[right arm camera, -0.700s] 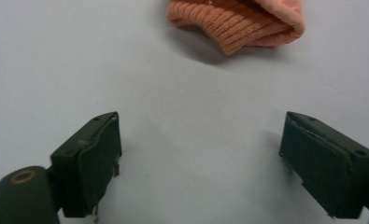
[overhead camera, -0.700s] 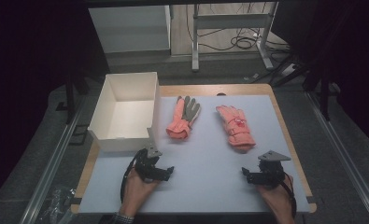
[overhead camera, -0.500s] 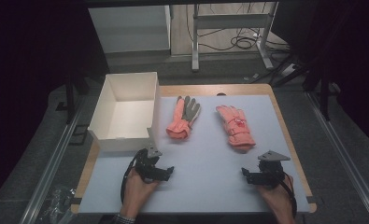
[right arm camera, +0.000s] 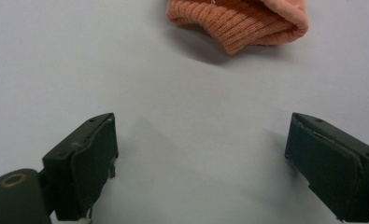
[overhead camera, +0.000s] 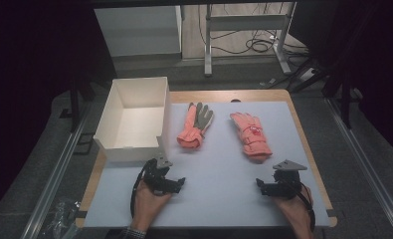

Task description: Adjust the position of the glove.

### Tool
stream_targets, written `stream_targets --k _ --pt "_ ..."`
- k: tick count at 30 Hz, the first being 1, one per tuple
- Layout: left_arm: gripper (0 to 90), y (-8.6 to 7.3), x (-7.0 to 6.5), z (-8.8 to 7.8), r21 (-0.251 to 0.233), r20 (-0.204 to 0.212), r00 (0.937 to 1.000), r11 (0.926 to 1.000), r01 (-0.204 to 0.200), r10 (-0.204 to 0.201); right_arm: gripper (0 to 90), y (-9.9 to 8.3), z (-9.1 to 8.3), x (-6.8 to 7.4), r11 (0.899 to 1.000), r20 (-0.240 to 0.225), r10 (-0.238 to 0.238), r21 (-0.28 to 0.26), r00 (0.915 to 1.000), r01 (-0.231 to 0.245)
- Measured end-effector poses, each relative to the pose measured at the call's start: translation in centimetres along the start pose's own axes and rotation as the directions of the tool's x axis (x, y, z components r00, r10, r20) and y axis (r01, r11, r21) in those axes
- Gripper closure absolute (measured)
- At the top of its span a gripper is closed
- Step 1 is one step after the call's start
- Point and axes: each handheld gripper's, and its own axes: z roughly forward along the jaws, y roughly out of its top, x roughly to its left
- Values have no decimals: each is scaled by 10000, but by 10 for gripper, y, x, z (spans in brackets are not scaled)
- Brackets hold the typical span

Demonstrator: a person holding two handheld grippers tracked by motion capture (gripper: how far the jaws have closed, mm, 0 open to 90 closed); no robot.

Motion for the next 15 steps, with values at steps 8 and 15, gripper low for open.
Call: stream_targets --k 8,15 --pt "27 0 0 0 -6 10 10000 10000 7 -7 126 14 -3 15 9980 -124 -616 -111 9980 614" --pt "32 0 1 0 -37 16 10000 10000 62 -62 145 41 -5 25 9960 -739 -769 -518 9943 732"
